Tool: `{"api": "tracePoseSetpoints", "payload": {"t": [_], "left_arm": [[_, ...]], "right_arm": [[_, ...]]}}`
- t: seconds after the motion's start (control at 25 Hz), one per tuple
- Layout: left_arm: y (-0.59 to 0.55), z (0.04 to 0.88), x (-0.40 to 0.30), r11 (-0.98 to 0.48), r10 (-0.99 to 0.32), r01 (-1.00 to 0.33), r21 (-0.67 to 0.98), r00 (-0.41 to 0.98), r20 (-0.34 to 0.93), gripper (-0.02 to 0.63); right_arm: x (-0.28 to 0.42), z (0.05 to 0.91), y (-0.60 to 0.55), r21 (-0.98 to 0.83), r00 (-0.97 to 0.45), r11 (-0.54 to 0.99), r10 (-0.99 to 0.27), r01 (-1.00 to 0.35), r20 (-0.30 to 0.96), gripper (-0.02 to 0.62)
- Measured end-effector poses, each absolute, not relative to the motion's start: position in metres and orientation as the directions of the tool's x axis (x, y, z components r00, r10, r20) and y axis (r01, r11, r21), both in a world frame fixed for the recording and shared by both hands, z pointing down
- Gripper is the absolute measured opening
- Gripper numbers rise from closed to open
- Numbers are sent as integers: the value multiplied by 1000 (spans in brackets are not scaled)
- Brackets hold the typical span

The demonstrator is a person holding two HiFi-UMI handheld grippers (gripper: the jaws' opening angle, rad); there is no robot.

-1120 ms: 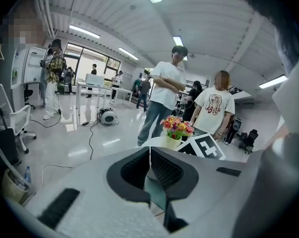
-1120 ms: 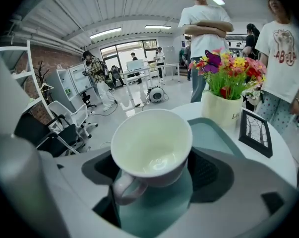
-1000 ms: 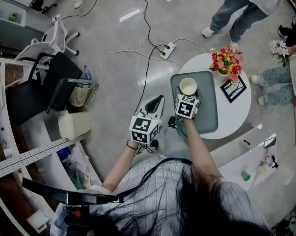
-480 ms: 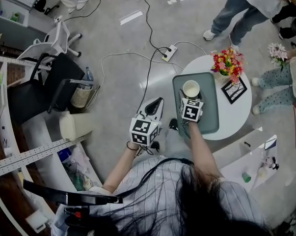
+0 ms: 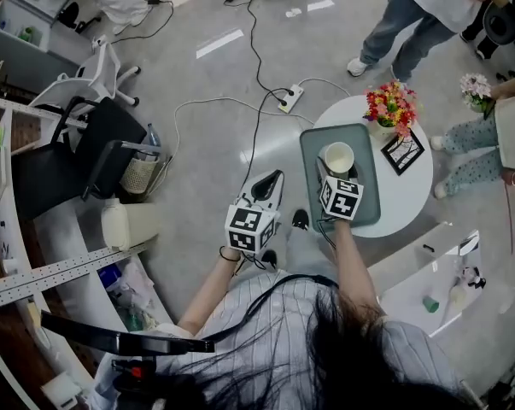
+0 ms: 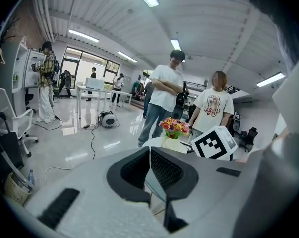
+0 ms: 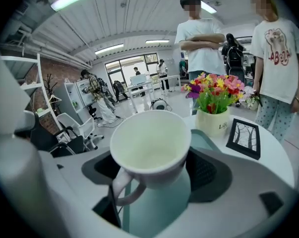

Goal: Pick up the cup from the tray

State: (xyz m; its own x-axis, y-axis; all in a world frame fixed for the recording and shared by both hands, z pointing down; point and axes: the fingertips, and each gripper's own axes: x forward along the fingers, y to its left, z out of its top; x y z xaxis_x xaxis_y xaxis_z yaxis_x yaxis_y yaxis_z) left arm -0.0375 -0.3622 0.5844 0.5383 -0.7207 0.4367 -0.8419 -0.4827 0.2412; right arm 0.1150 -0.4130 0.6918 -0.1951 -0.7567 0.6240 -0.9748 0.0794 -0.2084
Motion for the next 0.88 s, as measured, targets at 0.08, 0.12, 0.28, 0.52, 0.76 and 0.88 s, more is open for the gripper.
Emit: {"api": "tracePoseSetpoints", "payload": {"t": [0.08,0.12,0.28,0.52,0.76,0.88], "left_arm": [[-356,581,-39,-489,-721,-838,241,545,428,20],[-352,580,-40,-493,-722,-836,242,548,424,20],[-340,572,-45,-508,-723,-827,241,562,402,20],[-317,555,-51,-533,-729,-812,238,583,358,20],[-285,545,-57,-557,-729,-799,225,600,329,20],[-265,540,-62,-571,-728,-792,219,611,312,20]], "right_arm": [[114,677,-408,-229,-205,79,-771,-970,602,390],[112,669,-406,-242,-213,80,-778,-967,591,390],[107,641,-393,-269,-222,75,-791,-960,570,390],[99,603,-362,-287,-224,77,-819,-955,528,390],[83,580,-321,-289,-235,96,-835,-952,497,390],[71,570,-301,-293,-243,108,-843,-950,479,390]]}}
